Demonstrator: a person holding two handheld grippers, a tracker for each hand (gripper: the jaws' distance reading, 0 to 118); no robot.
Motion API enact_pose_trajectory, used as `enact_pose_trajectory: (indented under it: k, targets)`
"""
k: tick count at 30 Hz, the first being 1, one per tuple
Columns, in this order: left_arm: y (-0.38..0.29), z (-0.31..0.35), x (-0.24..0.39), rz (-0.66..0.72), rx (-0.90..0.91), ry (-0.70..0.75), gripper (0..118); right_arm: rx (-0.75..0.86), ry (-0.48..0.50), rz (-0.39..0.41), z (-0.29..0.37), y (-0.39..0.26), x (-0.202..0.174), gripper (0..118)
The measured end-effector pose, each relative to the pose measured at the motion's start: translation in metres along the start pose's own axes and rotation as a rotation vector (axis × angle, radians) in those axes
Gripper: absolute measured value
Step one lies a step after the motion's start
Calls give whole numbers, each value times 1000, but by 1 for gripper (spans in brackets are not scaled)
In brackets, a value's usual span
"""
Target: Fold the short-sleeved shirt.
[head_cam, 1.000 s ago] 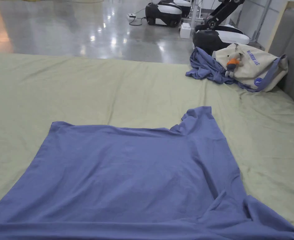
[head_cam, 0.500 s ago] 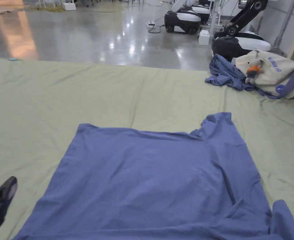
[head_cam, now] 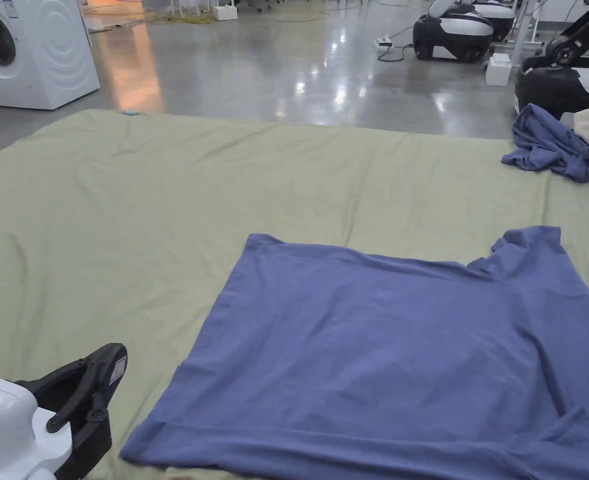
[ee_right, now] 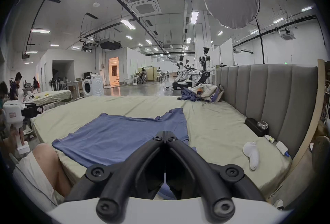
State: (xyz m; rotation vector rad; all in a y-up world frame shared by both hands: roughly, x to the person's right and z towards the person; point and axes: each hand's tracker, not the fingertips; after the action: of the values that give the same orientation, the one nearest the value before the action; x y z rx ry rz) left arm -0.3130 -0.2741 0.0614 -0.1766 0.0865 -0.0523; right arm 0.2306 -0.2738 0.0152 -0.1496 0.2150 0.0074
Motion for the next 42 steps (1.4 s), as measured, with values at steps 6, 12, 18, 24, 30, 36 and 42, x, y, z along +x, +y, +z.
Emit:
enact_pose_trajectory:
  k: [6,12,18,24,30,36,42]
  targets:
    - [-21,-24,-36,-30,-284,-233,10,-54,37,30,-6,4,4,2]
    - [-58,-48,-60,-150,-547,-280,89,-94,65,-7,-8,6,13,2]
    - [-71,-70,-62,-80,-555,-289,89,-117,49,-20,-10,5,16,2]
    - [-81,-79,-55,-94,-594,-301,84,-133,46,-10,-10,4,20,2]
    - [-76,-71,-37,-136,-581,-287,8,-181,46,7,-12,-2,28,2]
    - [-51,-70,-27,-97,-535,-292,8,-420,59,44,-21,-4,57,101]
    - [-31,-72,-28,-38,-495,-282,8,-624,156,-7,-55,-46,82,115]
